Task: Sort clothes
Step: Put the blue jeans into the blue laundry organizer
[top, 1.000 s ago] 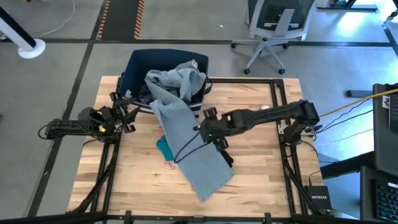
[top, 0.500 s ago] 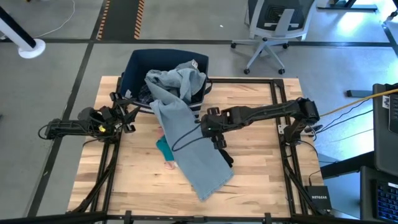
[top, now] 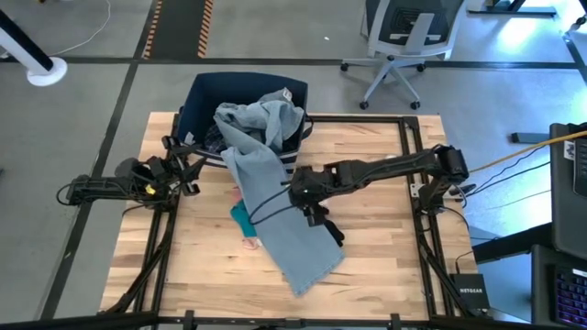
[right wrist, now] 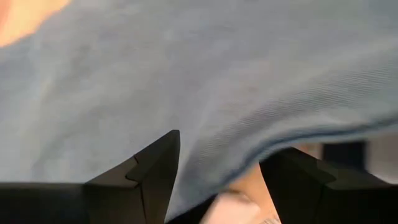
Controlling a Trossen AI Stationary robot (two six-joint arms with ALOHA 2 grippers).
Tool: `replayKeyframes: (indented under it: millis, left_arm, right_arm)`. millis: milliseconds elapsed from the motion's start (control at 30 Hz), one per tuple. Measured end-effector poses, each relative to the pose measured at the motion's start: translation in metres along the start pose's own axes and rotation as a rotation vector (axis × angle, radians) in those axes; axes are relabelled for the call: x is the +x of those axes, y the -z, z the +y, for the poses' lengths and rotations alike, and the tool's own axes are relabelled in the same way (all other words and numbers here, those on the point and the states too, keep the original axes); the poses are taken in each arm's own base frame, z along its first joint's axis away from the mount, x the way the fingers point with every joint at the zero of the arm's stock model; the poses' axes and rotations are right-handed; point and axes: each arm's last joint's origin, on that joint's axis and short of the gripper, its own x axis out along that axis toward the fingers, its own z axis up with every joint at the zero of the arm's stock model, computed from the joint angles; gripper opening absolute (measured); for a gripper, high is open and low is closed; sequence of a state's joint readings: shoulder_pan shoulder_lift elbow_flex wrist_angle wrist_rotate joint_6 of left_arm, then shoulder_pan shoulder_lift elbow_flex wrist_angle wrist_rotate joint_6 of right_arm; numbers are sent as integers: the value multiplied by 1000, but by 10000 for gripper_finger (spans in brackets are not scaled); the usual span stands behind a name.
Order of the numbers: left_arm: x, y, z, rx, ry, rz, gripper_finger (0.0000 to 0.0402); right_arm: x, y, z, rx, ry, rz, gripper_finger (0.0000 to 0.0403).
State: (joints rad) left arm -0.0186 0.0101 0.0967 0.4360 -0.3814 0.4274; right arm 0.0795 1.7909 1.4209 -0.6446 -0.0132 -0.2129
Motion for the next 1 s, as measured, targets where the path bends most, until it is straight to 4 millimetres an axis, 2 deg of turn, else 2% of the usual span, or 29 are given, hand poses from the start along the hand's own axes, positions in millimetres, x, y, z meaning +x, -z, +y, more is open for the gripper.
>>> replayKeyframes:
  millis: [133,433,533,633,733,767,867,1000]
  left_arm:
    - [0,0,0,-1,0,0,180]
    - [0,0,0,-1,-1,-1,180]
    - [0,0,0,-1,0,-1,180]
    - [0,0,0,-1,-1,-2,180]
    - [0,0,0,-1,-1,-1,180]
    - [0,0,0,-1,-1,-2,180]
    - [0,0,0,-1,-1,-1,180]
    - [0,0,0,-1,-1,-2,180]
  right_arm:
    - [14,1,7,-46,-64,-28,231]
    - [16,-11,21,-203,-55,-162,221]
    - [15,-16,31,-286,-41,-193,179]
    - [13,-20,38,-330,8,-195,109]
    - [5,-28,41,-381,77,-184,28]
    - [1,-32,43,-407,109,-192,16]
    - [-15,-49,46,-487,240,-213,27]
    - [-47,-77,42,-566,397,-281,35]
